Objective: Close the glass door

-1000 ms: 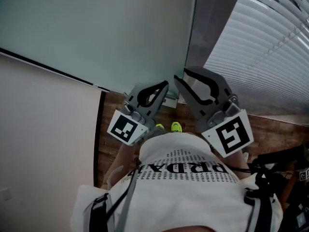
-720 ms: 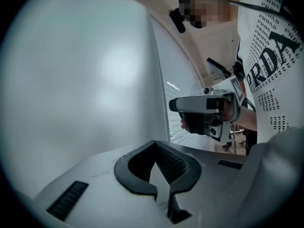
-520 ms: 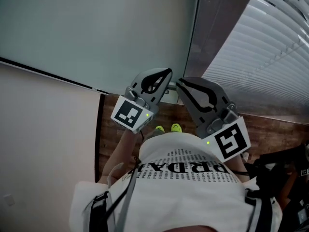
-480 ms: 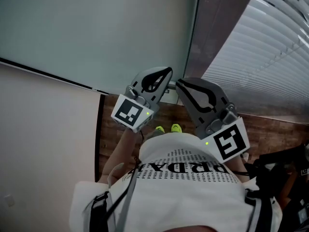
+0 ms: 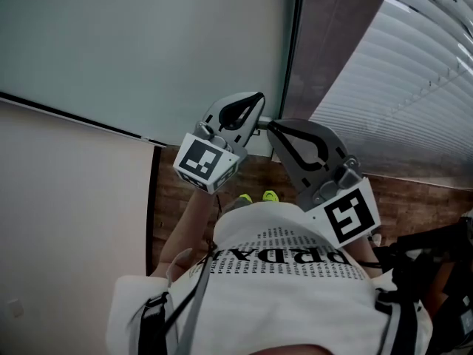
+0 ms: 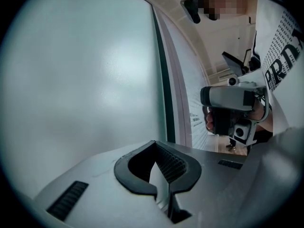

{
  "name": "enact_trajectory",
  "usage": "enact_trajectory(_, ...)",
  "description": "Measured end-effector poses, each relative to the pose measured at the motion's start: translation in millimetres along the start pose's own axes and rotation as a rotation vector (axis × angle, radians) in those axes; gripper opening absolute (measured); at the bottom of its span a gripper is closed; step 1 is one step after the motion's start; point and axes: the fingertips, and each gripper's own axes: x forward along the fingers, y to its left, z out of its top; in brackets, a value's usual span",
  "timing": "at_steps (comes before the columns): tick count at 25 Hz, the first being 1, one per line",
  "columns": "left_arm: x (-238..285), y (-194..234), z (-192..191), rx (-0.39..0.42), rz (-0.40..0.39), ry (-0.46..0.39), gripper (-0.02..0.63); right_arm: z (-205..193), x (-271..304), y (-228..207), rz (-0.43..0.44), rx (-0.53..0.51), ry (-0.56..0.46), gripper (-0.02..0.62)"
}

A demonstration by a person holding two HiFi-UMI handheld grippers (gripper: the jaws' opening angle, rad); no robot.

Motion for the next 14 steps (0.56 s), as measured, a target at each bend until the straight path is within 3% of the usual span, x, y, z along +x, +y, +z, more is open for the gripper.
enact_trajectory(3, -7.2, -1.6, -1.4, -0.003, 0.007, 0.033, 0.000, 1.4, 0.8, 2.7, 0.005, 0.038, -0.009, 0.002)
enact_trajectory(7, 0.0, -7.7, 0.1, -0.033, 0.019, -0.005, 0.000, 0.3, -3.7, -0.7, 0.016, 0.008, 0.020, 0.002)
enact_trajectory(14, -17.5, -7.6, 2.3, -0.023, 0.012, 0.026, 0.000, 7.0, 2.7, 10.3, 0.025, 0.009, 0.002, 0.002)
